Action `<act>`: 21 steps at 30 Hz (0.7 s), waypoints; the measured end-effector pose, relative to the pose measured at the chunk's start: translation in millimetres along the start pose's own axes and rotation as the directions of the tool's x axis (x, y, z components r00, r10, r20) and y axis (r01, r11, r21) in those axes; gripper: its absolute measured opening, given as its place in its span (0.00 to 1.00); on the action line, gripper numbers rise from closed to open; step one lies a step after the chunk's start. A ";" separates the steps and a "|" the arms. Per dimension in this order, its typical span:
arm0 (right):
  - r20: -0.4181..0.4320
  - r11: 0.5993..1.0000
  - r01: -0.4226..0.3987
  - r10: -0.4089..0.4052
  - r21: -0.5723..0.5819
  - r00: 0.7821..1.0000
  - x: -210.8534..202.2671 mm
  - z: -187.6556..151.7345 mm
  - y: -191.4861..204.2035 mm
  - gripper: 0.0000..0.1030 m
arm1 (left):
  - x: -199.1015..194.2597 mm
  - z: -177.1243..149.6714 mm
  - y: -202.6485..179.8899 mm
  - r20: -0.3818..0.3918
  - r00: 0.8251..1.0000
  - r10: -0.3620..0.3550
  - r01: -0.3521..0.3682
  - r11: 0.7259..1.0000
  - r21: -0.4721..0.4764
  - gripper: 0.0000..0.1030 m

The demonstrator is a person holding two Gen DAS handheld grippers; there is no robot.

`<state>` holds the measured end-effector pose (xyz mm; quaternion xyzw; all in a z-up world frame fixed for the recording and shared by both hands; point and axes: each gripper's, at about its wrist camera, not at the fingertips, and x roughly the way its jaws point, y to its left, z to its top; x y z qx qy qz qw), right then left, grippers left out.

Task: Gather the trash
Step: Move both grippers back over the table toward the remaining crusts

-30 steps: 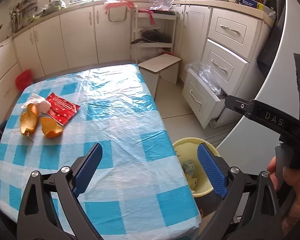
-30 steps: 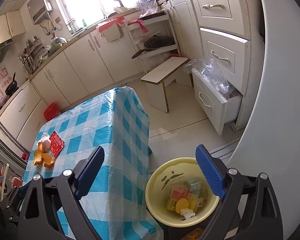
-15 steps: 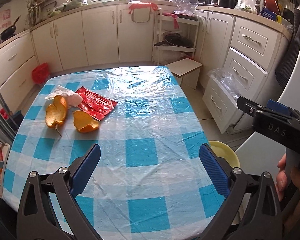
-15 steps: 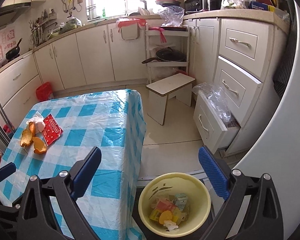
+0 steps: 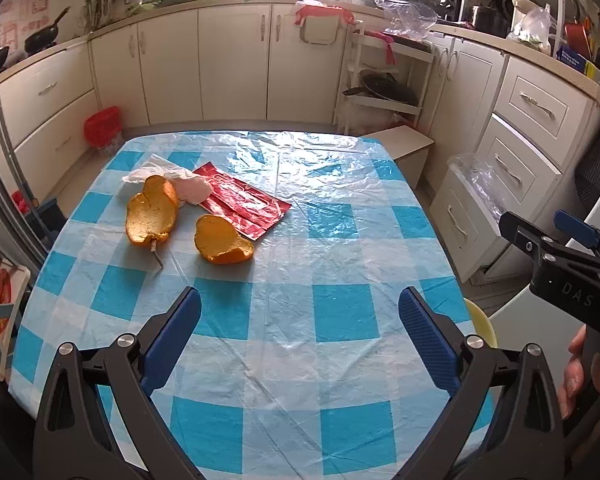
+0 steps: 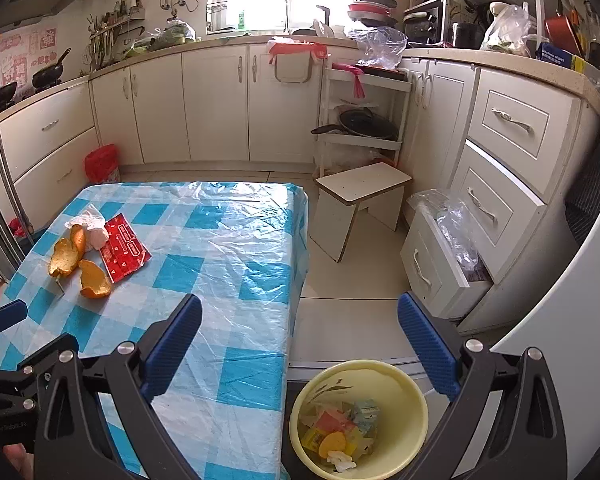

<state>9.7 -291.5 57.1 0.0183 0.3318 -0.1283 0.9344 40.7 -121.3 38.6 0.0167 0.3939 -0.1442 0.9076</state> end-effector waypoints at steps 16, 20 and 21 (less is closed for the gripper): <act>-0.013 0.996 -0.030 0.029 -0.082 0.999 8.9 5.6 47.2 0.92 | 3.3 2.9 61.4 0.004 0.999 0.041 -0.041 0.994 -0.101 0.92; -0.021 0.994 -0.039 0.038 -0.102 0.999 12.6 7.1 59.9 0.92 | 4.4 2.8 79.4 0.003 0.999 0.052 -0.051 0.990 -0.131 0.92; -0.023 0.994 -0.042 0.040 -0.106 0.999 13.2 7.2 62.3 0.92 | 4.8 3.0 84.2 0.002 0.998 0.055 -0.054 0.989 -0.138 0.92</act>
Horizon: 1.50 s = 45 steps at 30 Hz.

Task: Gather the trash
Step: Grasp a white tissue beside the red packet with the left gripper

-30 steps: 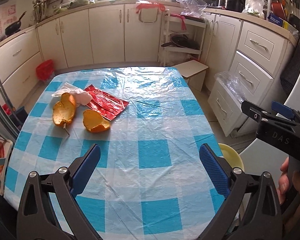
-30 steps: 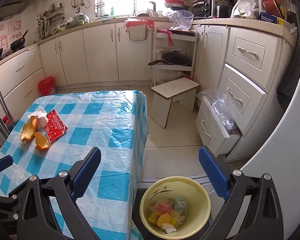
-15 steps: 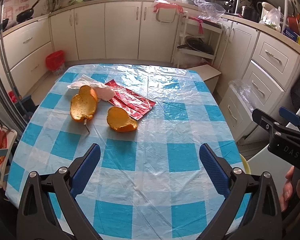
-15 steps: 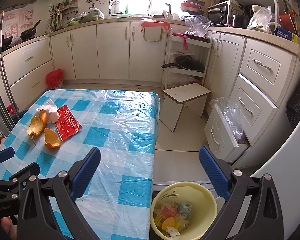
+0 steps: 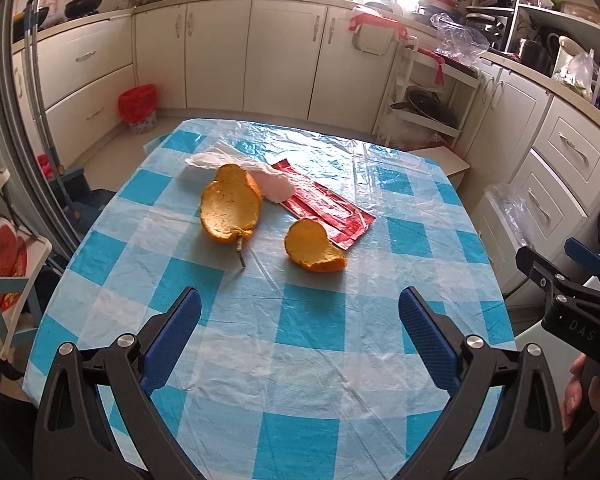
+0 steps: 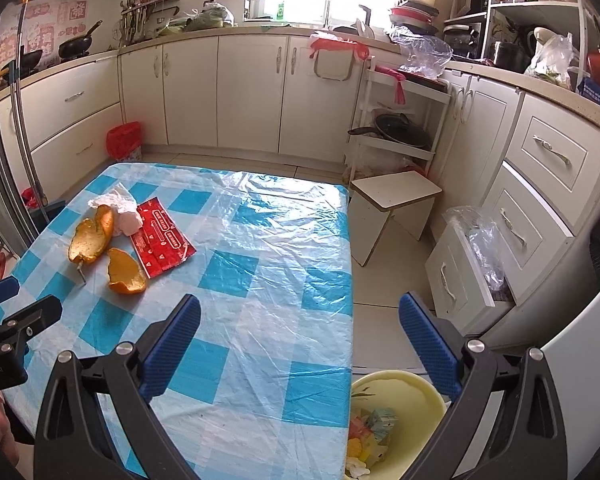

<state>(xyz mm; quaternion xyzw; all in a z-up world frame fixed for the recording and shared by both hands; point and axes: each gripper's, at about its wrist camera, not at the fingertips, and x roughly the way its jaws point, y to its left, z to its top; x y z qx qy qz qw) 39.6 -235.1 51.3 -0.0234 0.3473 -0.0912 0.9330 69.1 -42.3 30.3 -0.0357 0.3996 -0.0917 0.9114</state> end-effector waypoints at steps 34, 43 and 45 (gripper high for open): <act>-0.124 0.980 -0.194 0.188 -0.037 0.974 51.2 8.4 72.1 0.93 | 164.4 128.3 29.6 -0.116 0.987 0.112 -0.067 0.940 0.336 0.84; -0.140 0.976 -0.217 0.212 -0.023 0.967 64.5 13.9 74.1 0.93 | 191.1 128.0 65.7 -0.283 0.959 -0.026 0.065 0.989 0.130 0.13; -0.141 0.973 -0.232 0.228 -0.012 0.963 66.1 15.8 75.1 0.93 | 185.3 122.3 71.5 -0.315 0.948 -0.038 0.076 0.991 0.109 0.12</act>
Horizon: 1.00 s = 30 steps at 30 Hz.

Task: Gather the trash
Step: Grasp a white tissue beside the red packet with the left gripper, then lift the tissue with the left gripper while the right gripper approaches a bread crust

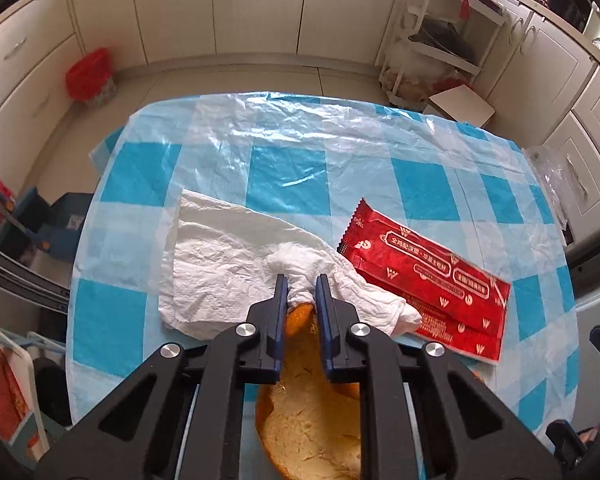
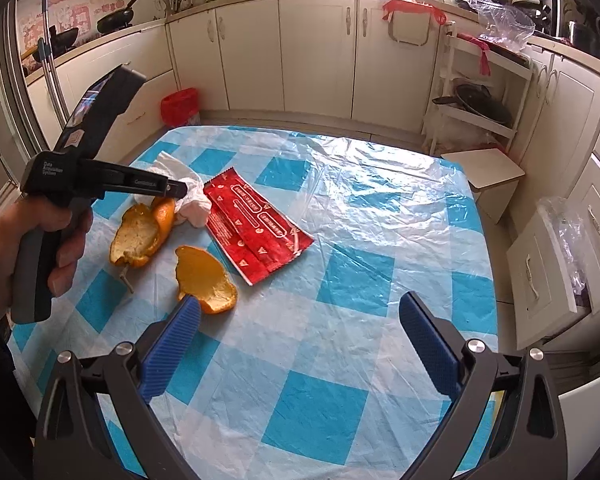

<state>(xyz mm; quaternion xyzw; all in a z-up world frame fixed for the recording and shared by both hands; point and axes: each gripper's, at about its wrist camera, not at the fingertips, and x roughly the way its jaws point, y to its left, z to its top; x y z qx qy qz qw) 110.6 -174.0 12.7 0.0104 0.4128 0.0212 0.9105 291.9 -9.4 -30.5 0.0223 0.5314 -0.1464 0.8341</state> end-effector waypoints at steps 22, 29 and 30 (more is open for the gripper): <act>-0.066 0.992 -0.123 0.123 0.000 0.990 36.4 1.0 38.8 0.76 | -99.3 -62.0 77.2 0.197 0.928 -0.316 0.362 0.891 -0.276 0.10; -0.133 0.989 -0.145 0.138 -0.043 0.981 51.9 -4.5 51.4 0.44 | -108.7 -57.8 69.7 0.217 0.912 -0.349 0.398 0.882 -0.253 0.10; -0.135 0.988 -0.145 0.138 -0.046 0.981 52.4 -5.0 52.2 0.43 | -109.5 -58.5 67.9 0.217 0.911 -0.349 0.398 0.882 -0.252 0.10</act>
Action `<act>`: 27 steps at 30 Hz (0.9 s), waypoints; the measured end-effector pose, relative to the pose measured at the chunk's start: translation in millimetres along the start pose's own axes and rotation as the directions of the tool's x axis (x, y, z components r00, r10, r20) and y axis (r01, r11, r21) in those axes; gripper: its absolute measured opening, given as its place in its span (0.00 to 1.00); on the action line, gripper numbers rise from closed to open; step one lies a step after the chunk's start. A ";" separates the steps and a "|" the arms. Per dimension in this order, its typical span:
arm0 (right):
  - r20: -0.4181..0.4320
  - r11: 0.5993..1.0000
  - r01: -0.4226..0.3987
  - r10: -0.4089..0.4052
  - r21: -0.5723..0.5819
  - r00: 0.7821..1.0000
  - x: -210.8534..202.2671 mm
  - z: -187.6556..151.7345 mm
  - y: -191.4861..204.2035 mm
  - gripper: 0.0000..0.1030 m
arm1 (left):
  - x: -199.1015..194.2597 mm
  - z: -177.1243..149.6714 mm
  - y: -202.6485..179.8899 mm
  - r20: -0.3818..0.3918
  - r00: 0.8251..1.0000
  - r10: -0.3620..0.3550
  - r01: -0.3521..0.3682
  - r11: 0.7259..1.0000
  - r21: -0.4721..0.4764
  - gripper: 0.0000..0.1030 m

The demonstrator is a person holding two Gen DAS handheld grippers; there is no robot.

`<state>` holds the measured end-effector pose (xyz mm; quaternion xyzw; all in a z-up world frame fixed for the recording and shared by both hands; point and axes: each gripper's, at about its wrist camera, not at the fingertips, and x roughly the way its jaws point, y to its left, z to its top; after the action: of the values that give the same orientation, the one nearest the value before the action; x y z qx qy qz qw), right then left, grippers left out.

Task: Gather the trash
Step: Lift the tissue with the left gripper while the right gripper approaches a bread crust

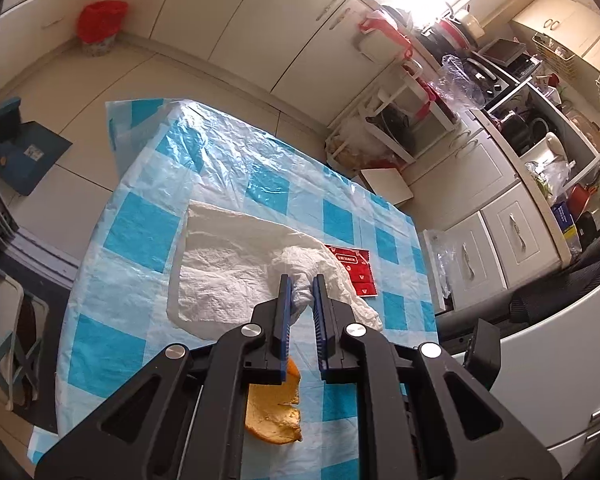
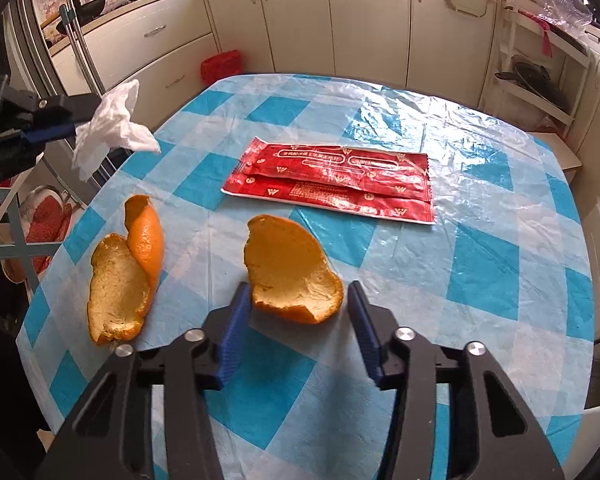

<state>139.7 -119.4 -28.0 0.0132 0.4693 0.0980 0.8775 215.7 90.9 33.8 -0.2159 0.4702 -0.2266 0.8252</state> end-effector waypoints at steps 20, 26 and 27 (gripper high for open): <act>0.038 0.999 -0.037 0.035 0.028 0.999 -38.3 -14.8 -26.2 0.08 | 18.0 -17.2 -34.2 -0.024 1.000 -0.005 0.007 0.996 0.084 0.10; 0.048 0.997 -0.051 0.048 0.052 0.998 -40.1 -16.6 -28.0 0.46 | 18.1 -20.0 -34.2 -0.025 1.000 -0.006 0.008 0.997 0.082 0.10; 0.043 0.998 -0.051 0.049 0.039 0.998 -38.5 -16.9 -25.1 0.46 | 17.8 -20.6 -34.2 -0.025 1.000 -0.008 0.010 0.997 0.080 0.10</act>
<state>109.0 -152.2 -8.7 0.0446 0.4522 0.1103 0.8839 199.9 50.3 31.6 -0.1817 0.4697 -0.2515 0.8265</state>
